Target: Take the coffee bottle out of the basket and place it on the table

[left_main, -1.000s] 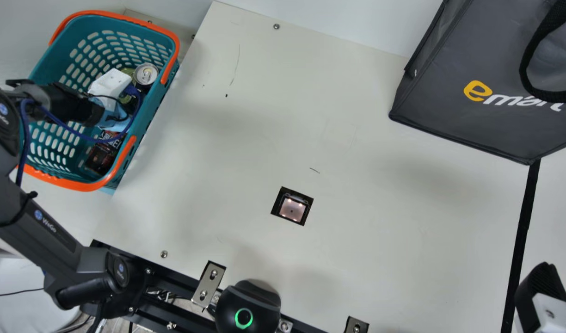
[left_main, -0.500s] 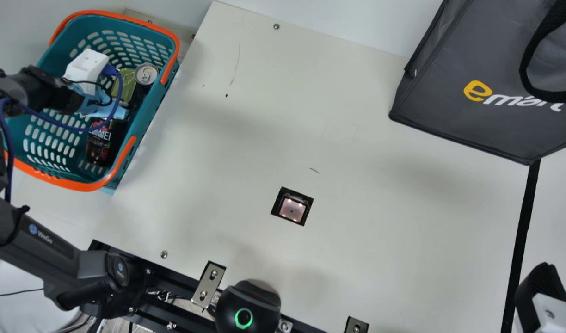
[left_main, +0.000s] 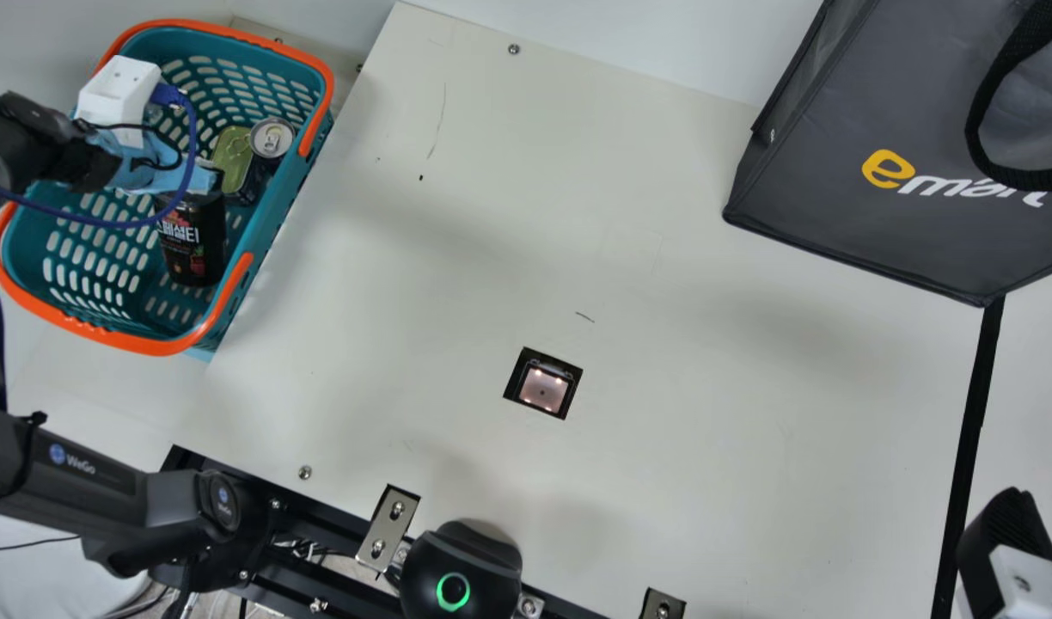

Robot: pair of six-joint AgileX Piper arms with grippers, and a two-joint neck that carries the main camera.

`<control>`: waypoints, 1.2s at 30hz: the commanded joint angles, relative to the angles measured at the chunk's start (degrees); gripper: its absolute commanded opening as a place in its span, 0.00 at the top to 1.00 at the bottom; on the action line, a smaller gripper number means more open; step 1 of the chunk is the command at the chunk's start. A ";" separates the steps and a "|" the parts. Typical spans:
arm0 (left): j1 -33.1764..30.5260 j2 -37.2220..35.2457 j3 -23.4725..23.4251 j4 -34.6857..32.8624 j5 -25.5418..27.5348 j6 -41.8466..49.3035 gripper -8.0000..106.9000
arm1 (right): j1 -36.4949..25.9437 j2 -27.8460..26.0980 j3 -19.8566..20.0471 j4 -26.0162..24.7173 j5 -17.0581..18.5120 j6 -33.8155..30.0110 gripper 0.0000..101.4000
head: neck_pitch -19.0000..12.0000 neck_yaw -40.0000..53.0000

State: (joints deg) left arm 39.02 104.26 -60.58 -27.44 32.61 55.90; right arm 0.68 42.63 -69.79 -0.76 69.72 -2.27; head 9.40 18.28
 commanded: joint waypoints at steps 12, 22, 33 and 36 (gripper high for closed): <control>0.93 -9.34 -0.39 -0.42 5.59 -3.30 0.84 | 0.00 0.00 0.00 0.00 0.00 0.00 0.10 | -1.48 0.14; 1.00 -16.55 -0.89 -0.62 9.65 -6.37 0.84 | 0.00 0.00 0.00 0.00 0.00 0.00 0.10 | -1.48 0.14; 0.66 -21.98 -2.32 -0.75 11.86 -8.68 0.84 | 0.00 0.00 0.00 0.00 0.00 0.00 0.10 | -1.48 0.14; 0.30 -23.41 -3.00 -0.82 12.55 -9.54 0.84 | 0.00 0.00 0.00 0.00 0.00 0.00 0.10 | -1.48 0.14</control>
State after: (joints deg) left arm 39.40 81.28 -63.38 -28.20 45.18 46.51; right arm 0.68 42.63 -69.79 -0.76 69.72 -2.27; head 9.40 18.28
